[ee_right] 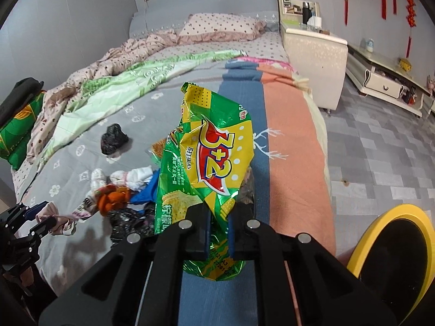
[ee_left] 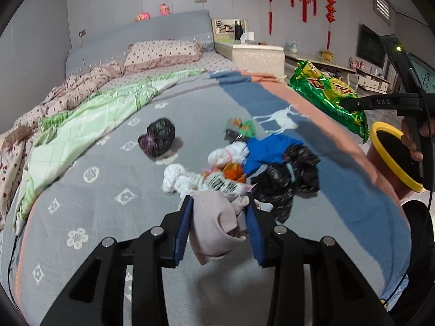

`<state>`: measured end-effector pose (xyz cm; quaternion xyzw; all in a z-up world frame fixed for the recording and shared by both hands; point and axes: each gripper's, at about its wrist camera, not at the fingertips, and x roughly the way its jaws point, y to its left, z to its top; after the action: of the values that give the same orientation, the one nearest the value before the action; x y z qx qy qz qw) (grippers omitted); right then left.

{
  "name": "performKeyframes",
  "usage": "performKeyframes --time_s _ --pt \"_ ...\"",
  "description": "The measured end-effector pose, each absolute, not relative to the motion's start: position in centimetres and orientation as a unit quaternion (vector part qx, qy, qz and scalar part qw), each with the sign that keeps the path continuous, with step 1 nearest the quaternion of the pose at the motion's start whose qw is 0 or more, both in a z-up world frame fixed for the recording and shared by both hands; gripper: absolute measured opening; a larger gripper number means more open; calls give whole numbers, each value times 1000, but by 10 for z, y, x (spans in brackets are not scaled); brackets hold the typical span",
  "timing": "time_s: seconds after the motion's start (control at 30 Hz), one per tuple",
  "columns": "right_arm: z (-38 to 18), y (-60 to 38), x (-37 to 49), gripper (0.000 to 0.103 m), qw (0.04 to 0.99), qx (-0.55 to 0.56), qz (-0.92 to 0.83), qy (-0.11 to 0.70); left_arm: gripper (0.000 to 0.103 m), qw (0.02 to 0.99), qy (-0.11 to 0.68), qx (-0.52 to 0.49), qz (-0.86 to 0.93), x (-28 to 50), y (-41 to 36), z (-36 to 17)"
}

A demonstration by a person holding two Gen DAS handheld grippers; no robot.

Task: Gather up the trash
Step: 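Carry the pink cloth and green snack wrapper over the bin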

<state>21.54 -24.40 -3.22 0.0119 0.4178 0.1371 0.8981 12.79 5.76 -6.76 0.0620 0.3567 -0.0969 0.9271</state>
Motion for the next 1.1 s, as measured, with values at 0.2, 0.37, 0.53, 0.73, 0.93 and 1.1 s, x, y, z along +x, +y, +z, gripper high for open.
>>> performKeyframes --time_s 0.2,0.37,0.53,0.73,0.93,1.1 --pt "-3 -257 193 9 909 20 141 392 36 936 330 67 -106 117 42 -40" --pt "19 -270 176 9 914 26 143 378 36 942 311 61 -114 112 29 -19" --pt "36 -288 164 9 919 31 139 366 36 946 293 61 -124 110 10 3" --pt "57 -317 150 9 928 35 125 349 36 948 281 62 -139 116 -20 21" --pt "76 -350 141 9 934 39 105 339 36 947 273 59 -162 126 -57 37" --pt "88 -380 132 9 940 44 83 328 36 944 266 61 -185 134 -91 49"
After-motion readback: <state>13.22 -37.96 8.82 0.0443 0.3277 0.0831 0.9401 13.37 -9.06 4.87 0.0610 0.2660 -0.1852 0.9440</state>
